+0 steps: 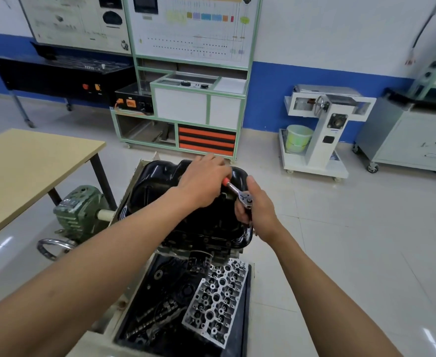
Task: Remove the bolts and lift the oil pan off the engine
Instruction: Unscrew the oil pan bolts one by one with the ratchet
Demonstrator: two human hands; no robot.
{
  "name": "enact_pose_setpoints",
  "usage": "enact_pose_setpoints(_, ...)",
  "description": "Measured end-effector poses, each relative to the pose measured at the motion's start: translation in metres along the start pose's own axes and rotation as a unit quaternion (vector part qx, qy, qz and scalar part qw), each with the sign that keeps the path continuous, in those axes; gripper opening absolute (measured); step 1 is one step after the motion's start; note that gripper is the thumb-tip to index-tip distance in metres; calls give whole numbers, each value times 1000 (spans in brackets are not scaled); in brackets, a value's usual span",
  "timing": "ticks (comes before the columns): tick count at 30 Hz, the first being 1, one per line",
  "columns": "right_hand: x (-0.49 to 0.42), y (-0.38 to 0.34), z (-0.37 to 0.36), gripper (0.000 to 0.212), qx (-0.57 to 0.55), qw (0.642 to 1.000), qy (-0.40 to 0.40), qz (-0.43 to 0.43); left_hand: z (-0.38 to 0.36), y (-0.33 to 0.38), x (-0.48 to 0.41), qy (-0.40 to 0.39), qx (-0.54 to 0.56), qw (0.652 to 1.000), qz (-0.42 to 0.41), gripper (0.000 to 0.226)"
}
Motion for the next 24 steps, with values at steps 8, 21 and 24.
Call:
enact_pose_setpoints(8, -5, -8, 12, 57, -15, 999, 17, 35, 11, 4, 18, 33, 13, 997, 68, 10)
enact_pose_setpoints(21, 0, -6, 33, 50, 1, 975, 208, 77, 27, 80, 104, -94, 33, 993, 64, 29)
enact_pose_setpoints(24, 1, -3, 40, 52, 12, 976, 213, 48, 25, 66, 92, -88, 45, 993, 59, 22)
Point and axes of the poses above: each hand's wrist, its own x-axis away from the middle knuckle, its own z-axis out of the back of the hand, y = z × x, the point moved 8 cm from there along -x, towards the middle knuckle
